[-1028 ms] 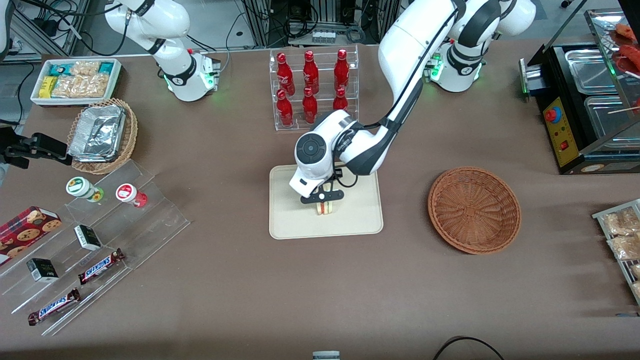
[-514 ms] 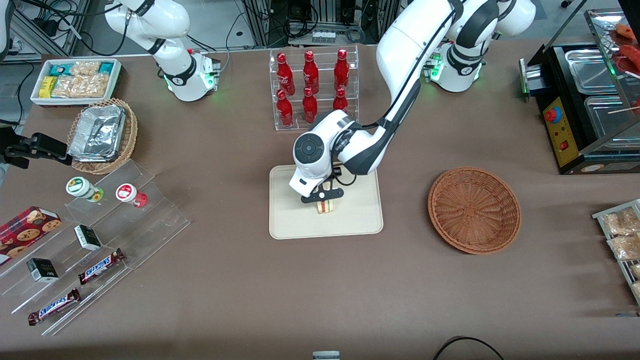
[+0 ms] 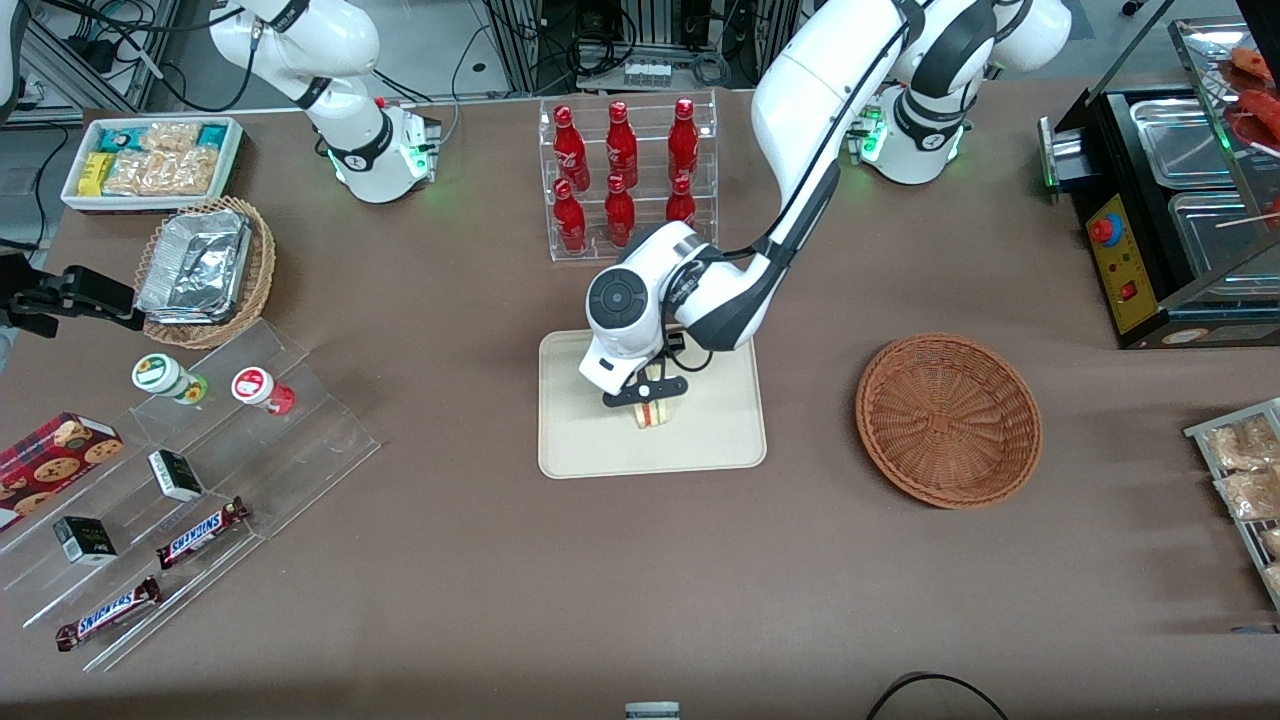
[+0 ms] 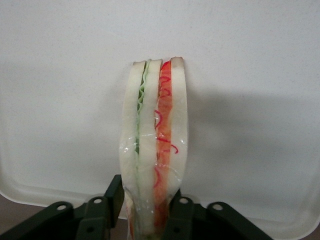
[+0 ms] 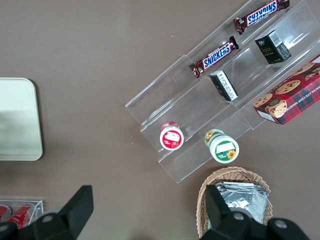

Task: Place sandwich from basket to tray
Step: 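Lower the sandwich onto the tray and open the left gripper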

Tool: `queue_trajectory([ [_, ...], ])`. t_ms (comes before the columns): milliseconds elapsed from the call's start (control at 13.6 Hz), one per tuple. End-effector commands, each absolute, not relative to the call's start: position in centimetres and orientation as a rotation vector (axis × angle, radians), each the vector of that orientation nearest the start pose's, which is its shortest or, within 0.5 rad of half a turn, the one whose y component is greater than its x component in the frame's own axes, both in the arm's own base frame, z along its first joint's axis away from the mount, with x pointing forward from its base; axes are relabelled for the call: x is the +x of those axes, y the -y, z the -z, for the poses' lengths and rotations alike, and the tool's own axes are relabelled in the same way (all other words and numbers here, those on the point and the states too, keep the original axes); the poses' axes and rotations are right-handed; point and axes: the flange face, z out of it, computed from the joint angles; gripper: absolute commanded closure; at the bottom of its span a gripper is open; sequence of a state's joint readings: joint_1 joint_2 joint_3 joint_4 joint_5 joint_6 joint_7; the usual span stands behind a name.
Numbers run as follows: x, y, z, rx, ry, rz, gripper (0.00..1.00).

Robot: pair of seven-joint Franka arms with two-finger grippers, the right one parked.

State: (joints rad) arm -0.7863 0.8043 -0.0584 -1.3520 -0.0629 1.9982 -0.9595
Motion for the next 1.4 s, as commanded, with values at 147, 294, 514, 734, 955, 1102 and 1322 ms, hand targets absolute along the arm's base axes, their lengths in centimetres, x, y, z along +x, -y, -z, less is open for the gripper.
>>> queue_trajectory([
  [147, 48.7, 54.1, -24.8, -3.065, 0.268, -0.226, 0.00],
  [294, 49.0, 53.9, -27.2, -3.076, 0.277, -0.212, 0.00],
  [514, 49.1, 53.3, -31.3, -3.083, 0.273, -0.202, 0.00],
  [734, 48.6, 52.4, -36.5, -3.085, 0.263, -0.197, 0.00],
  [955, 51.2, 49.2, -39.5, -3.107, 0.256, -0.189, 0.00],
  [1102, 51.9, 48.0, -40.1, -3.122, 0.081, -0.200, 0.00],
  [1322, 54.9, 43.5, -41.9, -3.134, -0.062, -0.203, 0.00],
])
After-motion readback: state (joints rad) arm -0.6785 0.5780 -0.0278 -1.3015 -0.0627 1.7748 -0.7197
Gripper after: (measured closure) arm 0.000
